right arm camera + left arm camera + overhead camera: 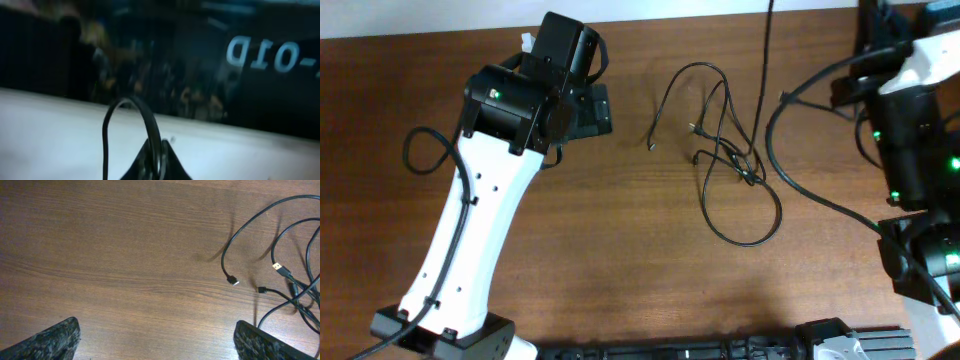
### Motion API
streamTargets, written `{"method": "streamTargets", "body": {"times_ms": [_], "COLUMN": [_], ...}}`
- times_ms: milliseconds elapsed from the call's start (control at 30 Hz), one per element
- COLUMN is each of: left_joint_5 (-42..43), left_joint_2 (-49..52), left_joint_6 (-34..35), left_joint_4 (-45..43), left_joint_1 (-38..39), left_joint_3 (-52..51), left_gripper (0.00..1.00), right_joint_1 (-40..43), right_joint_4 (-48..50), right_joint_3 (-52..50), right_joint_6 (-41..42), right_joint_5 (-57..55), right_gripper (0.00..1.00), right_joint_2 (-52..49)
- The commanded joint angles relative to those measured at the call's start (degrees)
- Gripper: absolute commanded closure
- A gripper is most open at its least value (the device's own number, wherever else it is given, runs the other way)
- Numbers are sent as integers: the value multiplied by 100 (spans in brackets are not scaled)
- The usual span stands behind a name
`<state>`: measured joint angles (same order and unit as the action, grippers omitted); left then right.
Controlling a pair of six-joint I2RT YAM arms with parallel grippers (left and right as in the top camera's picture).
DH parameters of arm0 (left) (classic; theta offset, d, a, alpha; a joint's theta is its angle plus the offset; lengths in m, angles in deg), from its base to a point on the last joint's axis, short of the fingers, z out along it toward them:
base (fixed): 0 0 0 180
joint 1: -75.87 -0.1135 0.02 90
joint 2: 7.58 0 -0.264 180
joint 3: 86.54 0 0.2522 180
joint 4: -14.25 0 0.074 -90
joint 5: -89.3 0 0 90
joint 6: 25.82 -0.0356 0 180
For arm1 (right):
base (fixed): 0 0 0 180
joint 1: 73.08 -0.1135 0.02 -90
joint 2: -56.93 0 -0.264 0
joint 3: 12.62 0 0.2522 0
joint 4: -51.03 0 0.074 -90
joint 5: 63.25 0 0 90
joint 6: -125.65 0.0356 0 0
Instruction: Untangle cables
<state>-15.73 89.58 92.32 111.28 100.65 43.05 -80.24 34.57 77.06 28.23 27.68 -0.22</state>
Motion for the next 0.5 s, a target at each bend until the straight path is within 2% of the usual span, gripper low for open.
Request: {"method": "streamTargets", "body": {"times_ms": [0, 133, 267, 400, 467], "left_joint_5": [-42, -42, -44, -42, -42], "left_joint_2": [-98, -98, -98, -98, -98], "left_joint_6": [52, 52, 52, 52, 55], "left_joint_4": [0, 0, 0, 0, 0], "left_joint_1": [-17, -17, -17, -17, -17], "left_joint_3": [90, 90, 90, 90, 90], "left_gripper": [1, 1, 1, 1, 1], "right_joint_1": [22, 22, 22, 22, 44], "right_joint_4": [468, 1036, 1172, 1198, 1215], "right_joint_3": [195, 195, 201, 201, 201], "right_joint_6": [79, -214, -734, -1475, -2116], "right_joint_5": [-210, -564, -1080, -1888, -2706], "right_gripper": [96, 96, 96, 96, 96], "right_joint_2": [144, 190, 256, 315, 275]}}
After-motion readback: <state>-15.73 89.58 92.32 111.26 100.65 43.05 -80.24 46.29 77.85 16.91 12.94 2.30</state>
